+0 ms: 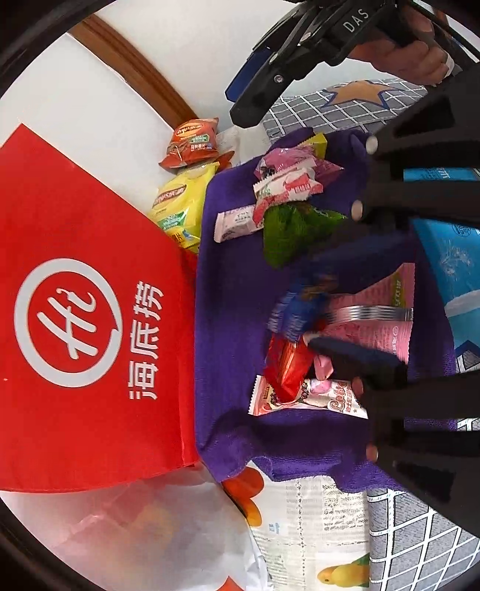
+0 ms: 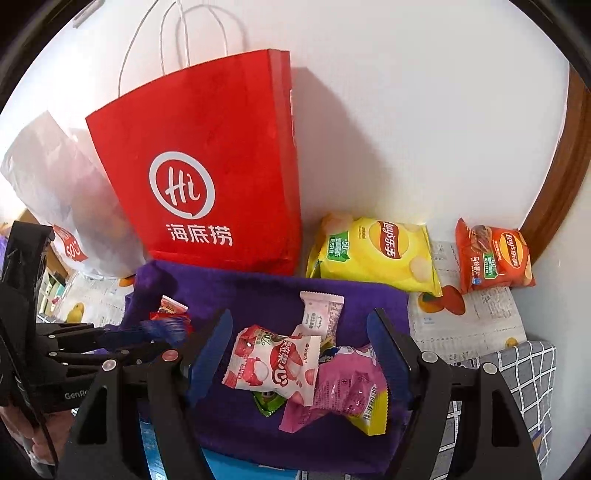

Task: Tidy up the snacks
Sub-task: 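Open the left tool to drop the dark blue packet onto the towel, then move both open tools back to the snacks beside the blue tissue pack, then grasp the yellow snack bag with the right tool while the left tool grasps the pink peach candy, then lift the yellow bag and peach candy and carry them over the towel, then lower the yellow bag and peach candy toward the towel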

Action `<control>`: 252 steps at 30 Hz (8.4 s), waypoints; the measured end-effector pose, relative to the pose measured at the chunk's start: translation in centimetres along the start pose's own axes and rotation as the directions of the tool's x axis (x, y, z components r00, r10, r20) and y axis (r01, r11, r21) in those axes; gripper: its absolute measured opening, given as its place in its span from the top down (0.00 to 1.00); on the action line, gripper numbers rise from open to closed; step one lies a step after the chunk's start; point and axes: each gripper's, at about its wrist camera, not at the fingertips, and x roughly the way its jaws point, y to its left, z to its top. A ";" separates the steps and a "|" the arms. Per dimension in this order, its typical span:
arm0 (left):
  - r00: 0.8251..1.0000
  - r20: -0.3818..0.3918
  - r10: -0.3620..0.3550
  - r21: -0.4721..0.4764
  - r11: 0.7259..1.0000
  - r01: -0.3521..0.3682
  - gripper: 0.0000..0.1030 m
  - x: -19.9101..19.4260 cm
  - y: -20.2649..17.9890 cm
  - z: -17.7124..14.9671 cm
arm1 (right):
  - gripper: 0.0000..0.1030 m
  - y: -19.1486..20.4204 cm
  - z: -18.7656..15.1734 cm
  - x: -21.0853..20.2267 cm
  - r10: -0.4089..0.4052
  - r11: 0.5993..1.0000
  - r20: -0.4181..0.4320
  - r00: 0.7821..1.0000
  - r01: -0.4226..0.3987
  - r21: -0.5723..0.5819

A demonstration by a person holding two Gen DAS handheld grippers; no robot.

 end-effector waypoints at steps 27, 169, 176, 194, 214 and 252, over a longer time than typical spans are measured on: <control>0.996 0.088 -0.035 -0.003 0.999 0.035 0.45 -4.9 -0.6 0.2 | 0.27 0.1 -1.8 -4.2 -0.015 0.996 0.095 0.995 0.007 0.086; 0.940 0.331 0.084 0.021 0.995 -0.097 0.49 -16.2 -0.8 -8.3 | 0.62 4.2 -4.4 -11.6 0.070 0.998 0.179 0.981 -0.068 -0.017; 0.947 0.311 0.087 -0.007 0.996 -0.089 0.49 -14.7 0.6 -4.5 | 0.62 4.4 -2.2 -8.5 0.070 0.998 0.166 0.984 -0.067 -0.024; 0.969 0.233 0.081 -0.046 0.996 -0.073 0.49 -8.0 3.2 0.1 | 0.62 3.3 -1.3 -0.3 0.051 0.998 0.043 0.998 -0.049 -0.039; 0.978 0.201 0.062 -0.093 0.995 -0.044 0.49 -7.4 5.5 0.4 | 0.62 1.9 -2.0 2.4 0.009 1.000 -0.044 0.999 -0.010 -0.023; 0.998 0.051 0.038 -0.078 0.996 -0.034 0.49 -1.4 4.3 0.3 | 0.60 6.4 -4.4 6.9 0.020 0.984 -0.160 0.987 -0.048 -0.170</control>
